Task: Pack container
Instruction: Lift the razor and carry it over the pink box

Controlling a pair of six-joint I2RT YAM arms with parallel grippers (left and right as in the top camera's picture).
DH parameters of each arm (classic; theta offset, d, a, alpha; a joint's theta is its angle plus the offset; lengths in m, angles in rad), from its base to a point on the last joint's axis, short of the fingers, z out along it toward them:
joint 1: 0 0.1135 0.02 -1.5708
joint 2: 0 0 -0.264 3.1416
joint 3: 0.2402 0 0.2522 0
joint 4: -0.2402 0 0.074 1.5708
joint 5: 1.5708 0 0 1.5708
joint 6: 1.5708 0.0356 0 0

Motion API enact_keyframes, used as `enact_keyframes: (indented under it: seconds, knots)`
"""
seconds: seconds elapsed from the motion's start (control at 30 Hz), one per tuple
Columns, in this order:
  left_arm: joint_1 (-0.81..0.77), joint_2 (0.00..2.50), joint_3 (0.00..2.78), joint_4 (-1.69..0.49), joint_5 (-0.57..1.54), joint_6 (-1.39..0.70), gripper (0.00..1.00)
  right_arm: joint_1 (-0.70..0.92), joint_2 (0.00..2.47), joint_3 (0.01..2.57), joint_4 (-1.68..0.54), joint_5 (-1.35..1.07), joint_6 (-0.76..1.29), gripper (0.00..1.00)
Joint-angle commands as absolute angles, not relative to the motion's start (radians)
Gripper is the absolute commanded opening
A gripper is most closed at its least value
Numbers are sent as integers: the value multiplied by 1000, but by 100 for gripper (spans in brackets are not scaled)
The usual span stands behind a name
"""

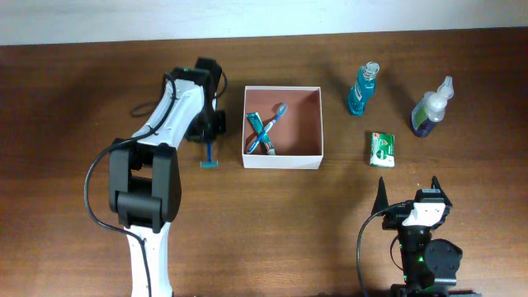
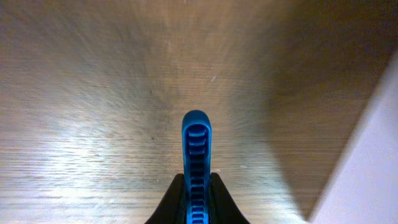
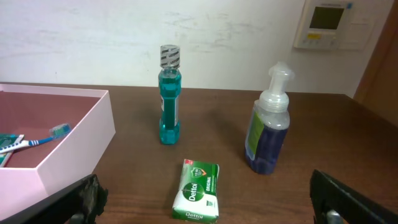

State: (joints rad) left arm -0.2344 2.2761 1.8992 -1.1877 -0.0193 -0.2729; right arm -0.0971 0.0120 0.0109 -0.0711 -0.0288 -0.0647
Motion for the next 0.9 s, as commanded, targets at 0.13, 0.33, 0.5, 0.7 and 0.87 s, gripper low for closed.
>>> enact_keyframes:
  seconds: [0.13, 0.33, 0.5, 0.7, 0.87]
  knots:
    - [-236, 2284, 2178, -1307, -33, -237, 1, -92, 3, 6, -75, -42, -71, 98]
    - [-273, 2283, 2439, -1398, -19, -238, 1, -92, 3, 6, -75, -42, -71, 98]
    - [-366, 2283, 2524, -1386, -11, -238, 1, -92, 3, 6, -75, -42, -71, 98]
    - [-468, 2292, 2521, -1380, -8, -238, 1, -92, 3, 6, -75, -42, -71, 98]
    - [-499, 2312, 2521, -1370, -26, -238, 2, -92, 3, 6, -75, -42, -71, 98]
